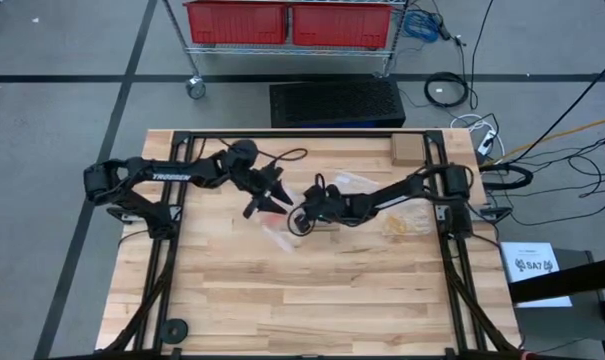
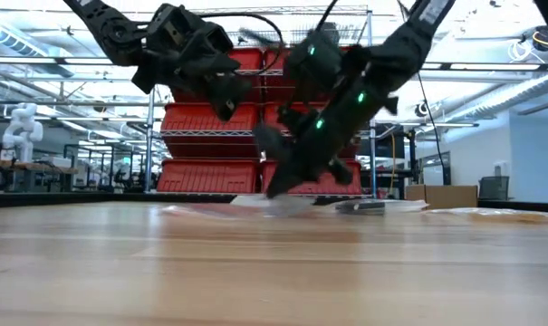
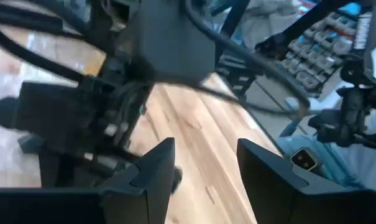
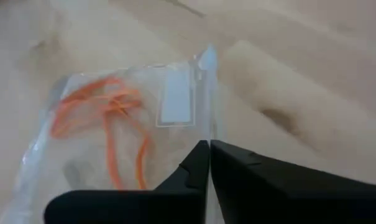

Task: Sort rubber bands
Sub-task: Close the transparent zip bag containing the orange rubber bands

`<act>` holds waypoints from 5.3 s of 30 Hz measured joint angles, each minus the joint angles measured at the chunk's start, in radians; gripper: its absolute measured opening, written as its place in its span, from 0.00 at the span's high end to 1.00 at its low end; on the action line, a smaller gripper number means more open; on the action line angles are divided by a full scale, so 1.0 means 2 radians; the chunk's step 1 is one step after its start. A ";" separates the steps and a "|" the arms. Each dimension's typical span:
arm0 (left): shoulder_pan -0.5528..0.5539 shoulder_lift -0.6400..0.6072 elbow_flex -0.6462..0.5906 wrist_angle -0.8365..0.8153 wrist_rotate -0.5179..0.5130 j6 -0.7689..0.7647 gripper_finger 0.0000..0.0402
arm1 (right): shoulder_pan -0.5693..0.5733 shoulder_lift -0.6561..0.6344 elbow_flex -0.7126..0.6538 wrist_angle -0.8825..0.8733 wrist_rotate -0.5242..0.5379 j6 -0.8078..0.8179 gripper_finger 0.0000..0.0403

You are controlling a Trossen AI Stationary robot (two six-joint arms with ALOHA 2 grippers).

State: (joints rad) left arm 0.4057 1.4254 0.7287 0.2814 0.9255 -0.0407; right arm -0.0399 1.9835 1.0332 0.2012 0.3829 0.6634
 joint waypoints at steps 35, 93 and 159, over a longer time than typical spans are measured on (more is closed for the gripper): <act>0.010 0.000 -0.063 0.207 -0.095 -0.082 0.55 | 0.063 -0.303 0.001 -0.222 -0.009 -0.247 1.00; -0.040 0.000 -0.063 0.251 -0.164 -0.050 1.00 | 0.062 -0.319 0.001 -0.204 -0.011 -0.223 0.72; -0.046 0.001 -0.063 0.222 -0.180 -0.015 1.00 | -0.005 -0.224 0.103 -0.301 -0.177 -0.259 0.99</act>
State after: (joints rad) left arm 0.3145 1.4269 0.6029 0.7260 0.5664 -0.0717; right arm -0.0505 1.5347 1.2388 -0.4018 0.0280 0.1448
